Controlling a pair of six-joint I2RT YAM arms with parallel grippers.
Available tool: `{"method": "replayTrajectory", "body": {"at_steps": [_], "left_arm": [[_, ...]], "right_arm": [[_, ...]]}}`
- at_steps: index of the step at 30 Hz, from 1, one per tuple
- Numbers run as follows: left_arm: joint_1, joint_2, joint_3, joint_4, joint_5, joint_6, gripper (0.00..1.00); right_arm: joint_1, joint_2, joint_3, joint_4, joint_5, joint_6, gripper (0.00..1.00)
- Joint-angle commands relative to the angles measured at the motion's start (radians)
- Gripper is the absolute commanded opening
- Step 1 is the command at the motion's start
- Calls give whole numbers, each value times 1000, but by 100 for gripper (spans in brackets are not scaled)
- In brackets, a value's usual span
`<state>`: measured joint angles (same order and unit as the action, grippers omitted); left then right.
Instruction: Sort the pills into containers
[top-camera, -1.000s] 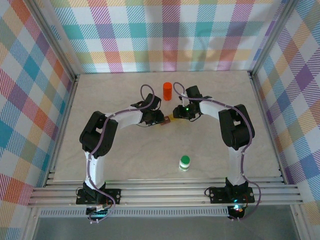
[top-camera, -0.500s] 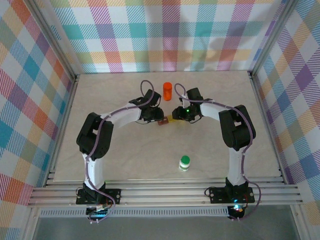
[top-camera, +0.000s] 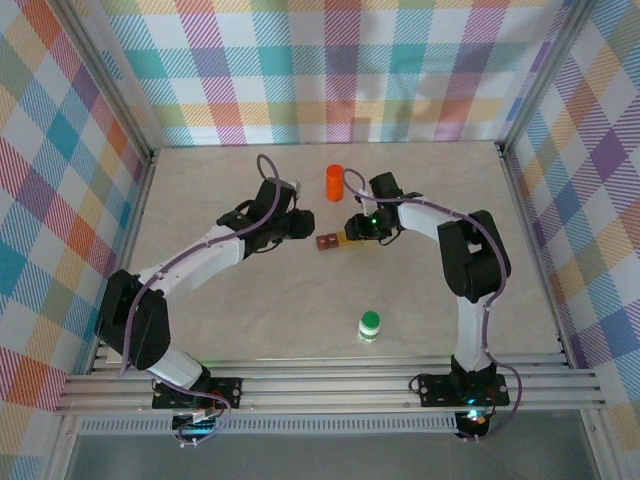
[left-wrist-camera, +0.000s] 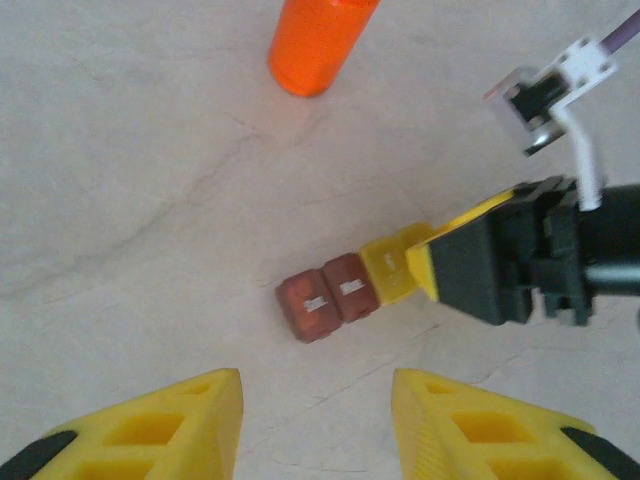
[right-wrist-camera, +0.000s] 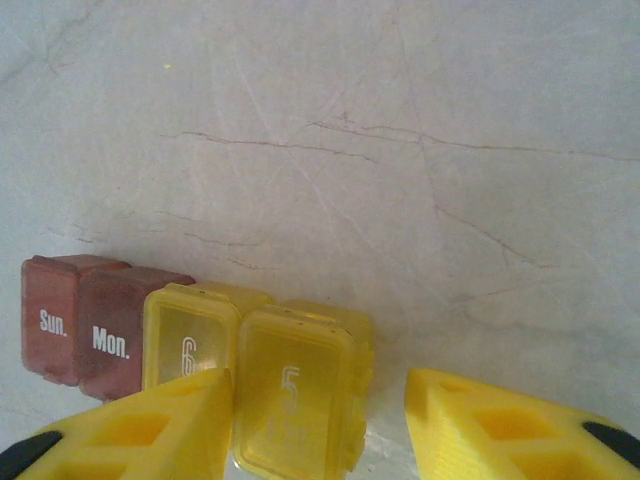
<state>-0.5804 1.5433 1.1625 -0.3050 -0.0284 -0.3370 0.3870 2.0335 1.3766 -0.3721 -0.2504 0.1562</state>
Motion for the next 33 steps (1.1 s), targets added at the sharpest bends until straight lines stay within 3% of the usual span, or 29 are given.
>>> {"method": "replayTrajectory", "body": {"at_steps": [1,7,15,22,33], "left_arm": [[-7,-23,-45,109,-14,79,44],[-55,63,-22,145,-39,264,40],[-65,200,95,97,72,566,39],[-56,328,217,-29,213,802,52],[-8,438,332,-140,297,903,56]], "right_arm": [[-2,-21,0,-25,22,-48,50],[-23,-24,-11,-36,-19,-75,50],[-39,6,-7,-22,-152,-86,49],[-48,27,11,-23,-220,-84,49],[-53,70,33,-40,-265,-90,33]]}}
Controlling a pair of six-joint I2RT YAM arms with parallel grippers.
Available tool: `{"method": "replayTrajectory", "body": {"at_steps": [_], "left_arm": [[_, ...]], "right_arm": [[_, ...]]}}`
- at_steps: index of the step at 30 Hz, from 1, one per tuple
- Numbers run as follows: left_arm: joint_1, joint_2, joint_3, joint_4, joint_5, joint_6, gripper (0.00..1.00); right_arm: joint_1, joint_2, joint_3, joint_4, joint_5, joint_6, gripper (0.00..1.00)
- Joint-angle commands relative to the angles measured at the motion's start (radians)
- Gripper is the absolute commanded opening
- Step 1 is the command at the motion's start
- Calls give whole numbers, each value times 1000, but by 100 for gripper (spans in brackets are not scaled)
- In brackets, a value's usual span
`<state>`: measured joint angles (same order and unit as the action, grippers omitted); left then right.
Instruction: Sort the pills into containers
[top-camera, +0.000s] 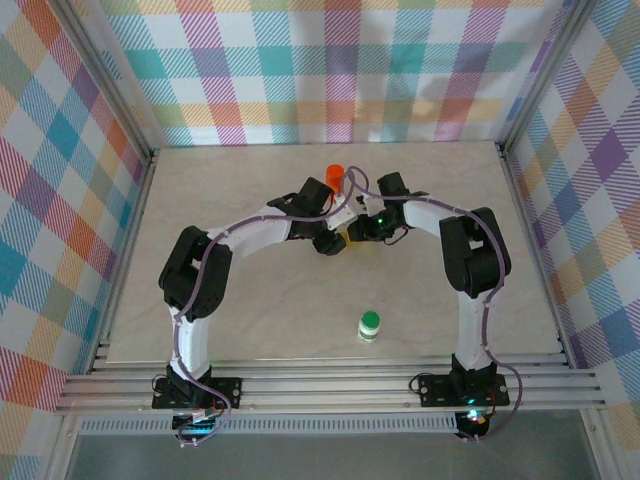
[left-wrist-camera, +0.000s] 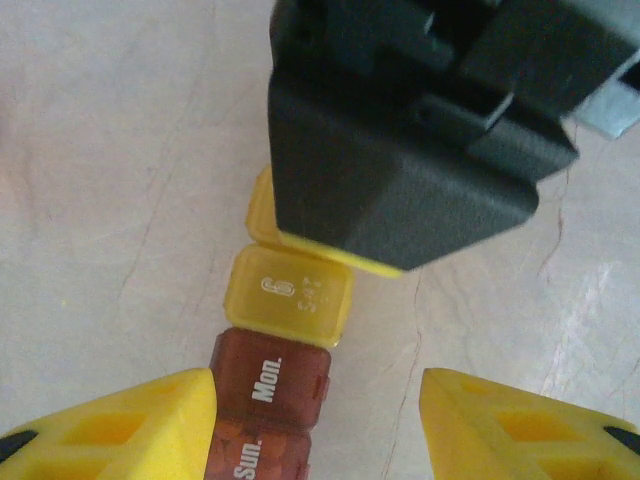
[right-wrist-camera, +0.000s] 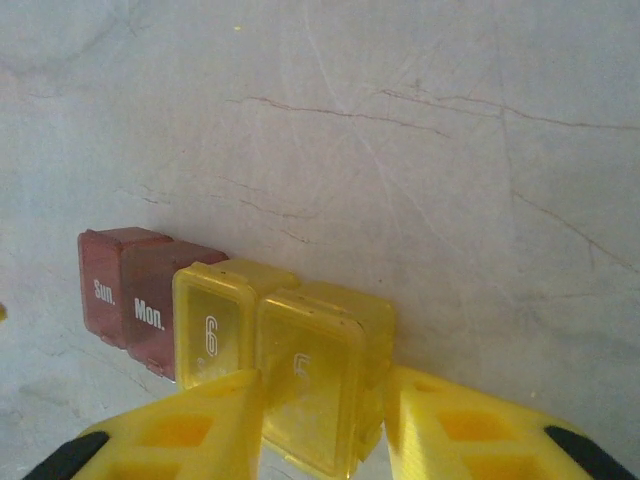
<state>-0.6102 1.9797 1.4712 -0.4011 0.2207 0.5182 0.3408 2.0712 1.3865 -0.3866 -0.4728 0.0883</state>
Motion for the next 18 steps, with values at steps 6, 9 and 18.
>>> {"method": "replayTrajectory", "body": {"at_steps": [6,9,18], "left_arm": [[53,13,30,-85,88,100,57],[55,46,63,-134,79,136,57],[55,129,138,-211,42,178,57]], "right_arm": [[-7,49,31,-29,-75,-17,29],[-6,47,30,-27,-86,-8,29],[-7,68,48,-49,-93,7,31]]}}
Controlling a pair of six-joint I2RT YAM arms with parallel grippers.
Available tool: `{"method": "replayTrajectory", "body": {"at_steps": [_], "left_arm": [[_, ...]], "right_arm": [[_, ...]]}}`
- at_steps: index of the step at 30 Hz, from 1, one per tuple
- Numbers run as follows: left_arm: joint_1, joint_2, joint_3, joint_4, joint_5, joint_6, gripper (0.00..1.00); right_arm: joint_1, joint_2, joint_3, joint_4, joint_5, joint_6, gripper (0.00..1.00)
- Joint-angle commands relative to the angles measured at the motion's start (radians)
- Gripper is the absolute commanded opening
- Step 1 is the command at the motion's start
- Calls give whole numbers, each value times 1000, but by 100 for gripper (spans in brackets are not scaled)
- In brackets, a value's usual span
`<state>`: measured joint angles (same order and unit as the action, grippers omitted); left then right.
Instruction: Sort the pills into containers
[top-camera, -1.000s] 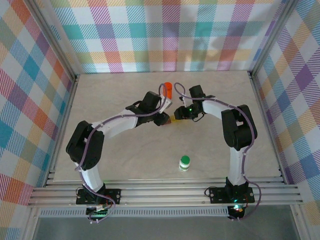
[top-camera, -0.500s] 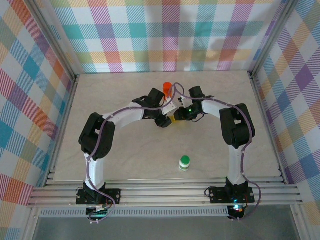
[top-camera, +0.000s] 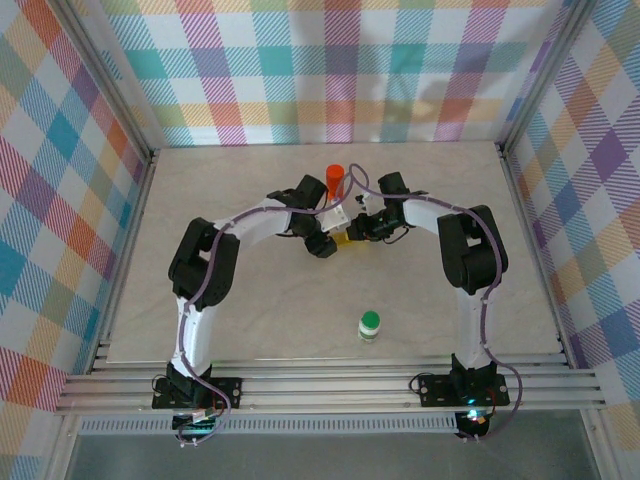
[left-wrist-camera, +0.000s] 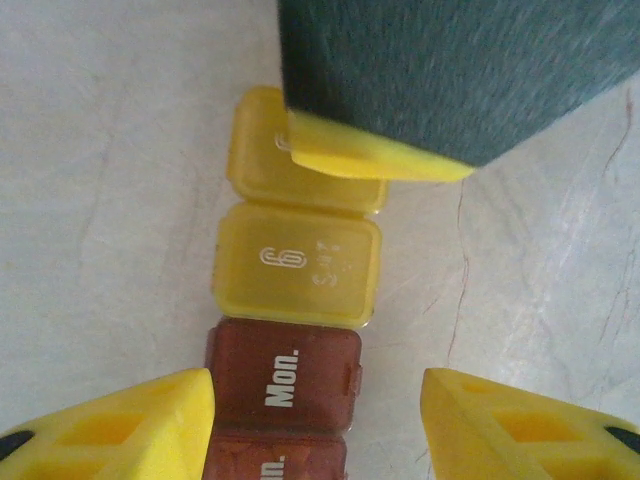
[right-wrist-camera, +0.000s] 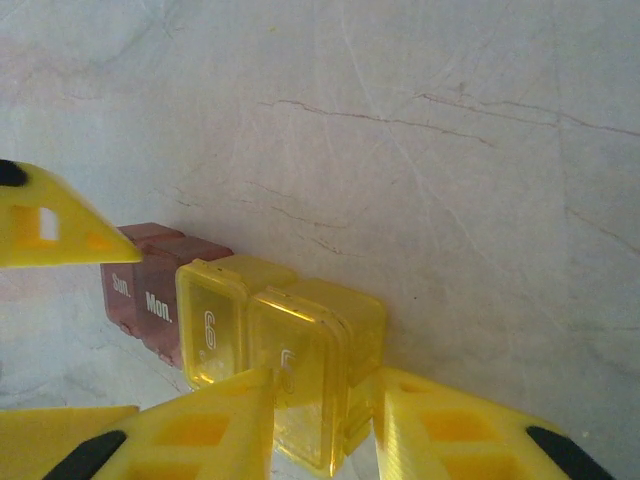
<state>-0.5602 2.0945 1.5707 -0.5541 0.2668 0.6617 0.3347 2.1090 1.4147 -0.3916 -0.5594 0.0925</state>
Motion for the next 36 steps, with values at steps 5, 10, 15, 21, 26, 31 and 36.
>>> {"method": "replayTrajectory", "body": {"at_steps": [5,10,15,21,26,31,36], "left_arm": [[3,30,48,-45,-5,33,56],[2,64,98,-85,-4,38,54],[0,87,112,-98,-17,53,54],[0,104,124,-113,-23,72,50],[0,104,141,-125,-4,62,39],[3,117,192,-161,32,1,40],[23,162,258,-210,45,-59,35]], "right_arm": [[-1,32,23,-44,-7,5,31],[0,34,28,-53,-5,4,31],[-1,34,29,-55,-5,5,31],[-1,35,29,-55,-6,6,31],[-2,36,30,-56,7,6,31],[-1,40,32,-70,54,9,31],[-1,54,40,-107,127,8,31]]}}
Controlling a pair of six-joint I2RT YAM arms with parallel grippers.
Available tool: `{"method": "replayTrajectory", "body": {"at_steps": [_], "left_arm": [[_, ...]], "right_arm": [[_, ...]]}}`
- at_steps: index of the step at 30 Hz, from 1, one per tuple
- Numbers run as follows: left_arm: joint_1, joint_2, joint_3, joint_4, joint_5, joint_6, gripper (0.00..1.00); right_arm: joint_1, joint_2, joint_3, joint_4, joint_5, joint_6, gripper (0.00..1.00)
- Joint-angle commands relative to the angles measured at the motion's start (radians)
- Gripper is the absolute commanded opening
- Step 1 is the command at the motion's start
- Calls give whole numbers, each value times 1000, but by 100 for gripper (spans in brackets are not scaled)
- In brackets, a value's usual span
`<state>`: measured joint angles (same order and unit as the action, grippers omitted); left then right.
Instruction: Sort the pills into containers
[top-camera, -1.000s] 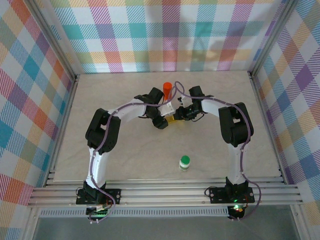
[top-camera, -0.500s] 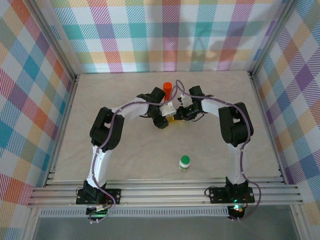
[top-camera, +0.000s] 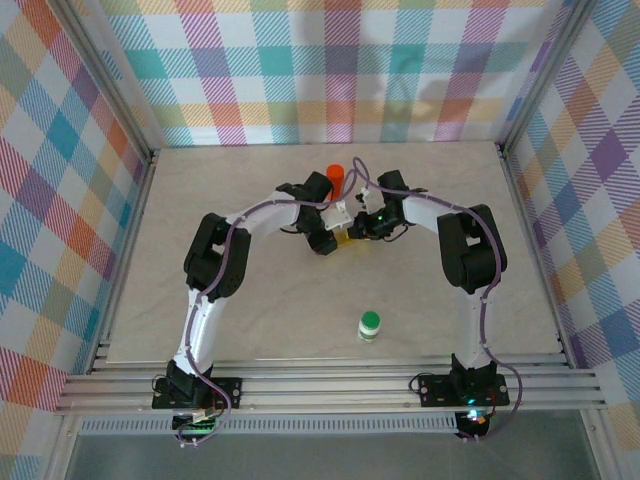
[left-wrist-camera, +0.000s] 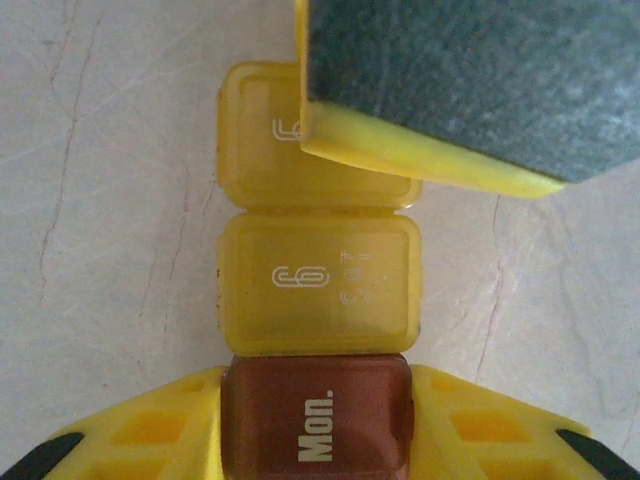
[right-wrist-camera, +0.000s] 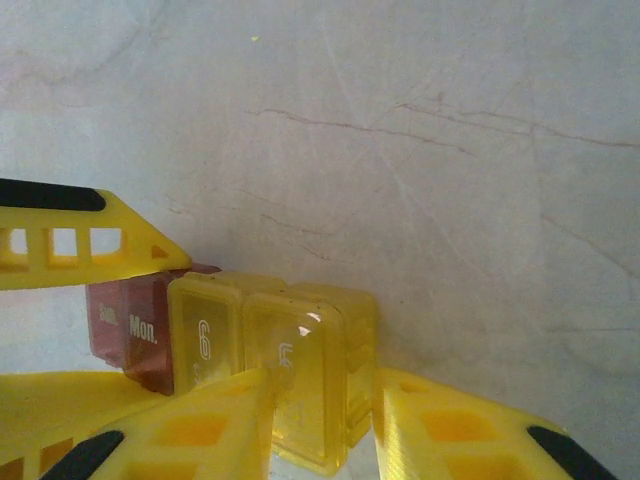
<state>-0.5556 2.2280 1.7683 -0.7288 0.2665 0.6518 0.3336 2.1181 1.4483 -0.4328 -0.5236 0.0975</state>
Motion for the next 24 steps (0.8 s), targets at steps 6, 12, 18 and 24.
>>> {"method": "replayTrajectory", "body": {"at_steps": [6,12,18,24], "left_arm": [[68,81,153,-119,131,-132,36],[117,95,176,-147,252,-185,38],[151,120,196,-156,282,-233,47],[163,108,173,-99,261,-267,48]], "right_arm": [[3,64,23,-110,171,2,30],[6,80,35,-130,198,-4,30],[7,85,38,-132,191,-7,30],[7,77,41,-136,180,-15,30]]}}
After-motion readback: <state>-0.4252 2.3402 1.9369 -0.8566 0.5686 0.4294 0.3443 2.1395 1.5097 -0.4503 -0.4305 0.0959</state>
